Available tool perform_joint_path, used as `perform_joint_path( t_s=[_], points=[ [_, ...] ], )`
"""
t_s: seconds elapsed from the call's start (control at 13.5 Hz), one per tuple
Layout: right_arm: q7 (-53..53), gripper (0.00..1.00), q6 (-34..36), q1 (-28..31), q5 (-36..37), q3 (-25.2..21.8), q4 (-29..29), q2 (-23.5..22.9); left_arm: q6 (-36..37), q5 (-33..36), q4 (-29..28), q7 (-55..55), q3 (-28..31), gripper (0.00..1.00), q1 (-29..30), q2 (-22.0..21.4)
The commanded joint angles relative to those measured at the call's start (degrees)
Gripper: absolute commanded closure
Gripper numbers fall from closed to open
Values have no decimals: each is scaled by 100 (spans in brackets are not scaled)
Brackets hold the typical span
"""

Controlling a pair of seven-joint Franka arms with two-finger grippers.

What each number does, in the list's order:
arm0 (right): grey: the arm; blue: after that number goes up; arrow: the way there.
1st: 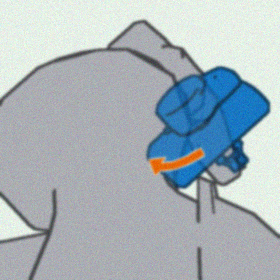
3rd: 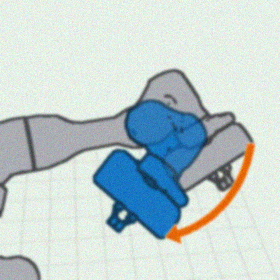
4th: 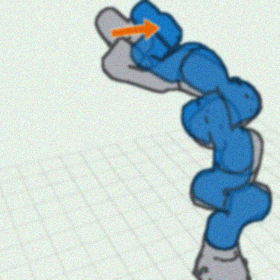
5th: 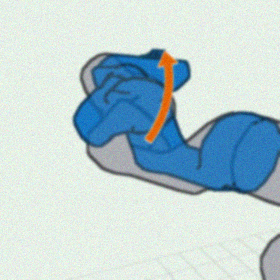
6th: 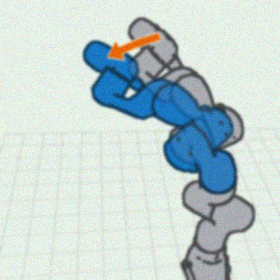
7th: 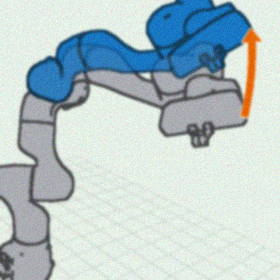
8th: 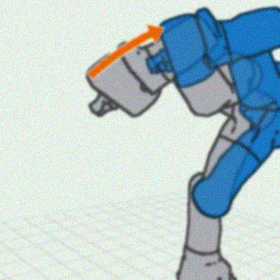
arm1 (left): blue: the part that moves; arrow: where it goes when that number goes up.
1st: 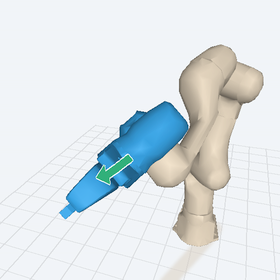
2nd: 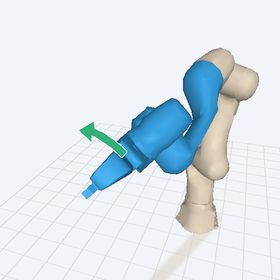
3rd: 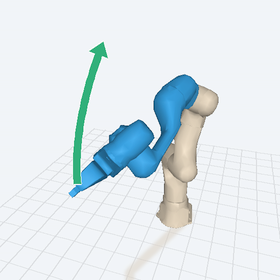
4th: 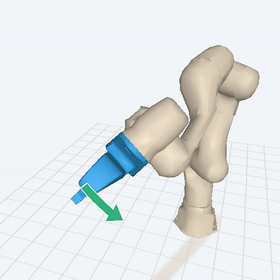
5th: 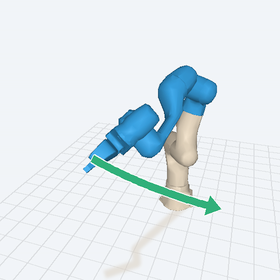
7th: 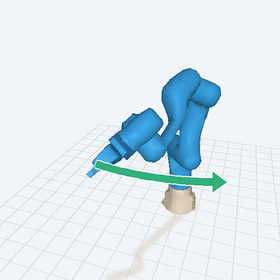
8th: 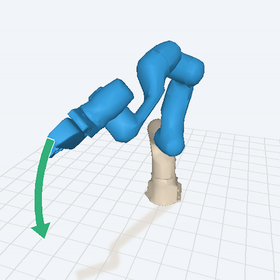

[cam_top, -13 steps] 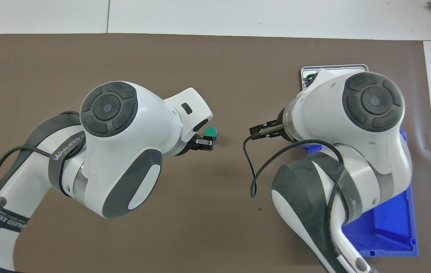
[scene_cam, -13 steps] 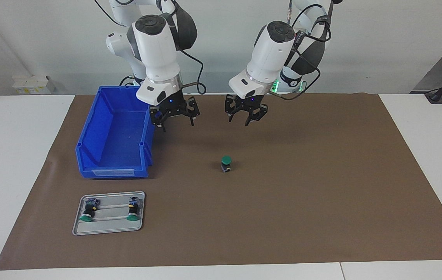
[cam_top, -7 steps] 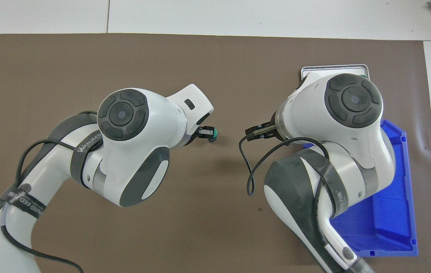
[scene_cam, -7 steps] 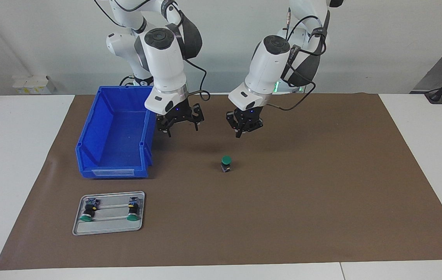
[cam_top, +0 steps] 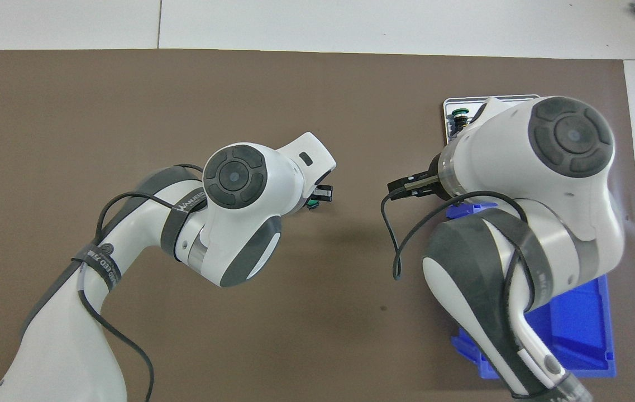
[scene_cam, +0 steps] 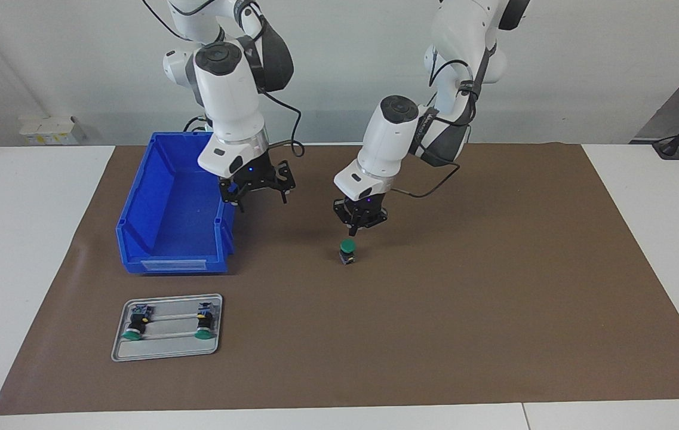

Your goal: Place and press button with both arms

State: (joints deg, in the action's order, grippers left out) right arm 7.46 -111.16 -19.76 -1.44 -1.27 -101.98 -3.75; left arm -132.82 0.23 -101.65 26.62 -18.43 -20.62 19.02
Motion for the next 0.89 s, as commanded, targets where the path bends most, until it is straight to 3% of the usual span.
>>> perform_joint_path(
  t_s=[0.0,0.82],
  points=[
    [-183,0,86,191,-173,21,-155,226,-165,284,137,177,85,100,-108,216],
    [-122,0,86,183,-173,21,-173,252,-542,417,67,186,85,100,-38,366]
  ],
)
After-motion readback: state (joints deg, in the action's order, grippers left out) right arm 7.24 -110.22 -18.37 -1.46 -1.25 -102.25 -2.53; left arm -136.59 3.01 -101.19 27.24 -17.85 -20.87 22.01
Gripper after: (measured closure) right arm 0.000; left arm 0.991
